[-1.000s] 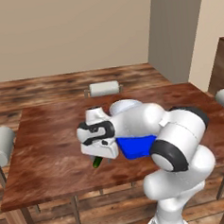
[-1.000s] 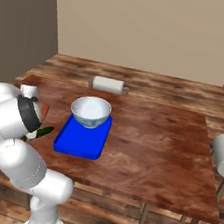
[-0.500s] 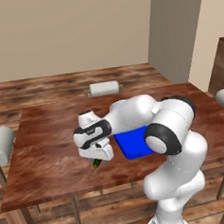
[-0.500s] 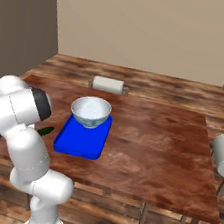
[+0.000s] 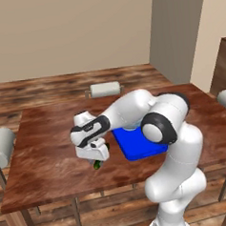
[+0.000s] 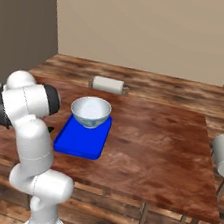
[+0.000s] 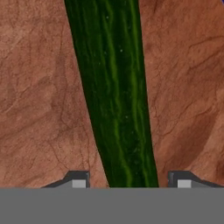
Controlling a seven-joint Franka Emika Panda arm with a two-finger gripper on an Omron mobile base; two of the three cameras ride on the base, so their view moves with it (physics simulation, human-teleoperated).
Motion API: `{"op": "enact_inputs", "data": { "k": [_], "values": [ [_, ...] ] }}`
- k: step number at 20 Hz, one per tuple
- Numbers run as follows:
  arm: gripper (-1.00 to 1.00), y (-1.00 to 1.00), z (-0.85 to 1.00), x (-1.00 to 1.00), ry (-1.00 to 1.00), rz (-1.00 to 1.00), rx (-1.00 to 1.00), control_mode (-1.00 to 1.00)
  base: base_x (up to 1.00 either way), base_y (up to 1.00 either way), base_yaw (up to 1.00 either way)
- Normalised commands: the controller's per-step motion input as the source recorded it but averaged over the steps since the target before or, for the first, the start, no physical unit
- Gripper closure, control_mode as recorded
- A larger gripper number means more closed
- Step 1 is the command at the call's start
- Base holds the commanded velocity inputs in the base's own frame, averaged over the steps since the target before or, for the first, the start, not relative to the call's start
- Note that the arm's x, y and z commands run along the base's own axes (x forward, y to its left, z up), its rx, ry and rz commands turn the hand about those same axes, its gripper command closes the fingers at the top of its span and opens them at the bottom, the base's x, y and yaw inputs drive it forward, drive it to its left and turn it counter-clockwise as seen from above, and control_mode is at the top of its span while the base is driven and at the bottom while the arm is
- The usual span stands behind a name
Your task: Place the two vegetables and bowl onto the tray for setting up a vegetable dip station.
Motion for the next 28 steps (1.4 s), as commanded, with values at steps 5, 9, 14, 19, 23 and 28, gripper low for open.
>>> {"op": "enact_inputs", "data": {
  "k": [5,9,14,19,23,28],
  "values": [
    [1.0,0.02,-0.18,-0.07,0.05,-0.06,-0.01,-1.0,0.0,0.0,0.0],
    [1.0,-0.07,-0.21,-0.19,0.01,-0.05,-0.02,-1.0,0.0,0.0,0.0],
    [1.0,-0.15,-0.24,-0.23,0.0,-0.04,0.0,-1.0,0.0,0.0,0.0],
    [1.0,-0.14,-0.26,-0.26,-0.01,-0.05,0.0,-1.0,0.0,0.0,0.0],
    [1.0,-0.14,-0.25,-0.34,-0.08,-0.1,0.0,-1.0,0.0,0.0,0.0],
    [1.0,-0.13,-0.14,-0.29,-0.1,-0.14,0.0,-1.0,0.0,0.0,0.0]
  ]
}}
